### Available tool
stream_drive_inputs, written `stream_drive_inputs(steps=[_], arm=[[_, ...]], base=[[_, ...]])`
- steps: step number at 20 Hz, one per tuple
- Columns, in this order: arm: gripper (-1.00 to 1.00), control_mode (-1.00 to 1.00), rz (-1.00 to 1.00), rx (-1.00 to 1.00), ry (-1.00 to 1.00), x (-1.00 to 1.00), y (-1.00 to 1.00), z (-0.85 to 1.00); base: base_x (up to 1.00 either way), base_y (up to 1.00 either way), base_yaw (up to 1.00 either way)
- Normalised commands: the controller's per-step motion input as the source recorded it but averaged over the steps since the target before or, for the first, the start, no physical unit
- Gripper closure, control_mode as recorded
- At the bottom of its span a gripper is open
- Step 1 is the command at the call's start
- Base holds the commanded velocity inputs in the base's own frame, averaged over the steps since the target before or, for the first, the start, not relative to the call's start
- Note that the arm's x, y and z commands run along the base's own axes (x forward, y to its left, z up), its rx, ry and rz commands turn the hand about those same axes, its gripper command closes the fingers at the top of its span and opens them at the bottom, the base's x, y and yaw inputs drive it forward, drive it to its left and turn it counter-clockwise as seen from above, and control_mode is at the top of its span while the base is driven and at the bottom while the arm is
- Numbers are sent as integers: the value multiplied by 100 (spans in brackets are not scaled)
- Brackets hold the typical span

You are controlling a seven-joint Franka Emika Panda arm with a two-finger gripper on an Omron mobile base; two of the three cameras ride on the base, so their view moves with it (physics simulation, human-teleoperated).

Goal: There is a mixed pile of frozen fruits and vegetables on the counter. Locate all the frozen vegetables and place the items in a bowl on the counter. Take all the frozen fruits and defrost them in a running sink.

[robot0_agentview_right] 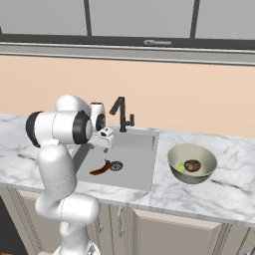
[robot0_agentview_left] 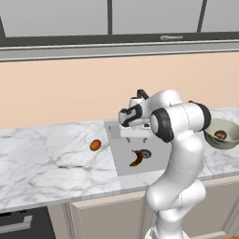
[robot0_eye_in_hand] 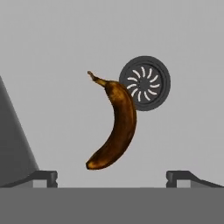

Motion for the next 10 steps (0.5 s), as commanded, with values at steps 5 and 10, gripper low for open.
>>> stream_drive_inputs(steps=[5,10], arm=[[-100,-100,0,0,-4,-1,17,42],[-100,-100,0,0,-6,-3,12,43]], base=[[0,0,0],[0,0,0]])
